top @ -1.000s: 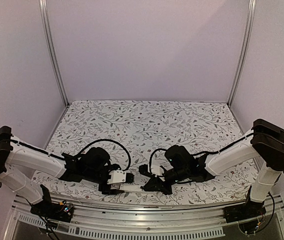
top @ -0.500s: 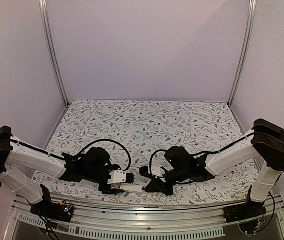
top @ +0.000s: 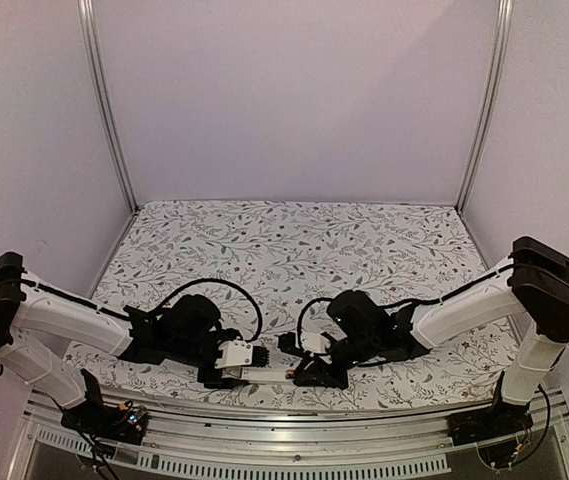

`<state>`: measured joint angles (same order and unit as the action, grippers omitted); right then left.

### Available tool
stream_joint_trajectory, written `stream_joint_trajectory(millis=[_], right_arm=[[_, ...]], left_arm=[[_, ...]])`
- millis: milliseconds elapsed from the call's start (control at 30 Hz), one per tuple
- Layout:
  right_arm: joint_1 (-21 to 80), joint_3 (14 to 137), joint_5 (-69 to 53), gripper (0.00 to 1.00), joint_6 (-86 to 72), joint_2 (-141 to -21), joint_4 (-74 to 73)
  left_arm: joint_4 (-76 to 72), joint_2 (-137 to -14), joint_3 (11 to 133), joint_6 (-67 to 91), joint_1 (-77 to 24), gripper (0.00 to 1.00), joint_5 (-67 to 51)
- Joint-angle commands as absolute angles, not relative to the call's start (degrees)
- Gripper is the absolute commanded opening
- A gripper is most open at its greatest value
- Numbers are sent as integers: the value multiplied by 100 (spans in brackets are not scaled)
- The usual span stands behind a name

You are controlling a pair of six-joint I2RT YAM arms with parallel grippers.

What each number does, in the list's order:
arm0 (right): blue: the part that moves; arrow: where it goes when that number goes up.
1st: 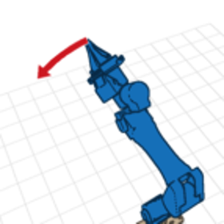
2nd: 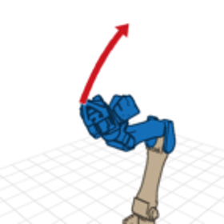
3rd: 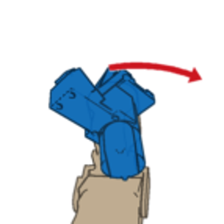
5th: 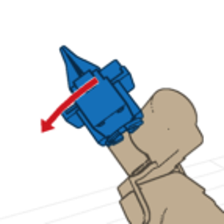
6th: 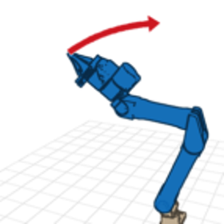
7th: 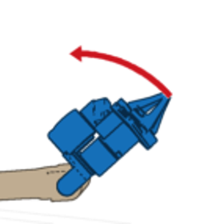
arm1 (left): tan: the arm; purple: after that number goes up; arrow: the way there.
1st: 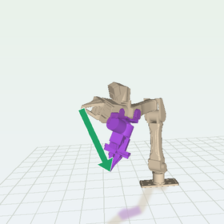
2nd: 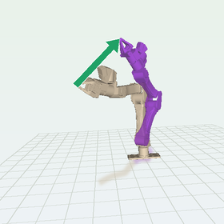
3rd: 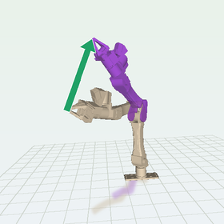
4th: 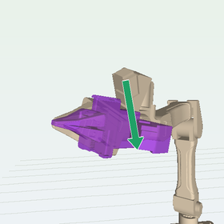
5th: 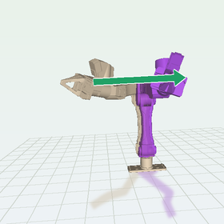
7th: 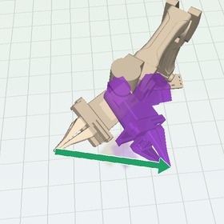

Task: Load the batteries into the remote control
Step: Place the battery in the battery compartment, then load the battery into the battery compartment.

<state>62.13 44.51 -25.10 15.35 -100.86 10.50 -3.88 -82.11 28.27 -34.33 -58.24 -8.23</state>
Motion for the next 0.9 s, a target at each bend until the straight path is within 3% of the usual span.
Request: stream_joint_trajectory(millis=[0,300,567,867], right_arm=[[6205,4630,-2424,25,1523,-9945,731],[6210,4777,-2418,31,1444,-9783,699],[6205,4921,-2457,19,1205,-10140,1248],[6208,4817,-2565,19,1184,-10376,1578]], left_arm=[[-444,-8217,2933,-3416,-5905,74,-782],[-464,-8154,2903,-3412,-5906,75,-790],[-514,-8133,2870,-3401,-5906,75,-750],[-519,-8161,2880,-3408,-5912,75,-734]])
